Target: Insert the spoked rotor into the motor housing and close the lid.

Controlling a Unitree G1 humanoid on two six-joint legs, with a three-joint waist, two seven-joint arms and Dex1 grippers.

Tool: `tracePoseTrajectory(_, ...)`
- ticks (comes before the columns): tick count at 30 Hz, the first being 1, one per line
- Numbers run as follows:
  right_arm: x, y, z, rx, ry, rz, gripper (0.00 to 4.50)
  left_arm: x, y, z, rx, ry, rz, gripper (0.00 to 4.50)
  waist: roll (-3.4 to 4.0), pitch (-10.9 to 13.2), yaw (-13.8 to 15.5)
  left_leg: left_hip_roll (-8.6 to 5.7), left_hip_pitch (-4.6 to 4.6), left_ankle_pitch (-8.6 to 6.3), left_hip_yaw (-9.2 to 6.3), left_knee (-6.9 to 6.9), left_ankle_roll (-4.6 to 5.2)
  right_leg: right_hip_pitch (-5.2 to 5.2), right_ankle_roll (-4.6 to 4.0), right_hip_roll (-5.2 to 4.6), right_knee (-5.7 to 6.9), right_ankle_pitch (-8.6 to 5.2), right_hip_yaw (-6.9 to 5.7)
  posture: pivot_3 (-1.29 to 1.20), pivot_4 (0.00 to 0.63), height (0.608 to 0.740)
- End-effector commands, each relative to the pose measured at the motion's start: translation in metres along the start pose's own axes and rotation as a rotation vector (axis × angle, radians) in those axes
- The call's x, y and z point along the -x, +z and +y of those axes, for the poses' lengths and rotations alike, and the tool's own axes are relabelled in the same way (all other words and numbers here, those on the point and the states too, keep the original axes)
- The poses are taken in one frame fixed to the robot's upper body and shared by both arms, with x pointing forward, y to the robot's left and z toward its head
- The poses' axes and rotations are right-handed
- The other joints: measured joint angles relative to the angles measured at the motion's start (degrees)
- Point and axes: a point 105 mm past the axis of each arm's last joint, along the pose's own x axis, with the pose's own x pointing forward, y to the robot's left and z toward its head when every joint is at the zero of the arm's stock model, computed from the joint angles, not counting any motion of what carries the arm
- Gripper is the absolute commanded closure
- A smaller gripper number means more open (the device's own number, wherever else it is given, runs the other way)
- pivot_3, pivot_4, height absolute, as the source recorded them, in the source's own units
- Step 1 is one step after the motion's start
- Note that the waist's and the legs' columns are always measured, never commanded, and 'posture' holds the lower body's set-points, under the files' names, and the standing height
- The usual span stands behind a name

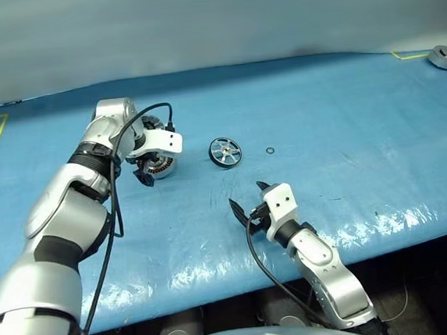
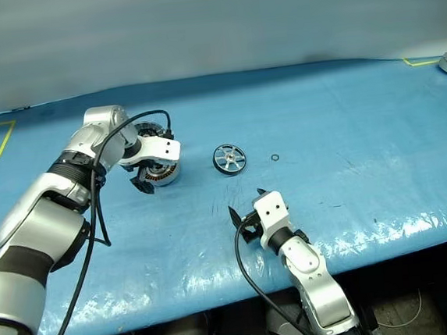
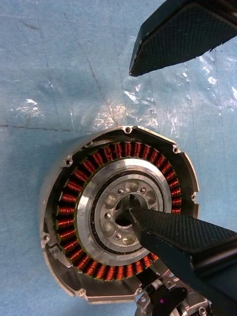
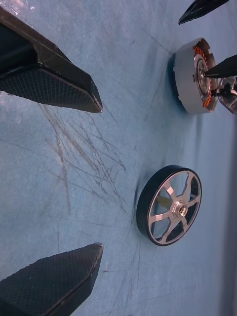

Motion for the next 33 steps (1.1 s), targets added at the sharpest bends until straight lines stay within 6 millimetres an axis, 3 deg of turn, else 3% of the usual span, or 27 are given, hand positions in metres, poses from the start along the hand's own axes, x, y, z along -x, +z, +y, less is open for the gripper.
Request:
tracePoseTrajectory(1,-0.002,0.009,0.003,0.008,0.004,-0.038,0.06,0.005,-0.002,0.004,0.015,0.023,-0.007,0.00,0.00,0.00,-0.01,0.00,0.00,0.00,0.00,0.03,0.00,0.00,0.00,0.00,0.04,0.00,0.01,0.00,0.150,0.740)
tracePoseTrajectory(15,-0.002,0.009,0.001,0.002,-0.021,-0.040,0.06,-0.017,0.000,0.006,0.047,0.065,0.003,0.00,-0.02,0.01,-0.02,0.00,0.00,0.00,0.00,0.43,0.01,0.00,0.05,-0.04,0.46,-0.03,0.04,0.00,0.150,0.740)
tracePoseTrajectory(18,-0.003,0.009,0.001,0.000,-0.024,-0.042,0.00,-0.018,0.002,0.005,0.047,0.055,0.002,0.55,-0.02,0.01,-0.08,0.00,0.00,0.00,0.01,0.43,0.01,-0.01,0.05,-0.03,0.46,-0.03,0.04,0.00,0.150,0.740)
tracePoseTrajectory(24,-0.005,0.009,0.002,-0.004,-0.025,-0.048,0.00,-0.016,0.004,0.003,0.034,0.037,-0.018,2.44,-0.01,0.00,-0.10,-0.02,0.01,0.00,0.02,0.42,0.01,0.00,0.04,-0.04,0.46,-0.03,0.06,0.00,0.150,0.740)
tracePoseTrajectory(30,-0.006,0.008,0.004,-0.010,-0.024,-0.048,0.00,-0.016,0.007,-0.010,-0.055,0.017,-0.048,2.45,-0.01,0.00,-0.27,0.05,0.01,0.00,0.01,0.40,0.01,-0.01,0.04,-0.04,0.48,-0.03,0.09,0.00,0.150,0.740)
tracePoseTrajectory(33,-0.006,0.007,0.006,-0.016,-0.021,-0.048,0.00,-0.017,0.010,-0.026,-0.108,-0.002,-0.082,2.45,0.01,-0.01,-0.47,0.13,0.02,-0.01,0.03,0.37,0.01,-0.02,0.03,-0.06,0.47,-0.02,0.14,0.00,0.150,0.740)
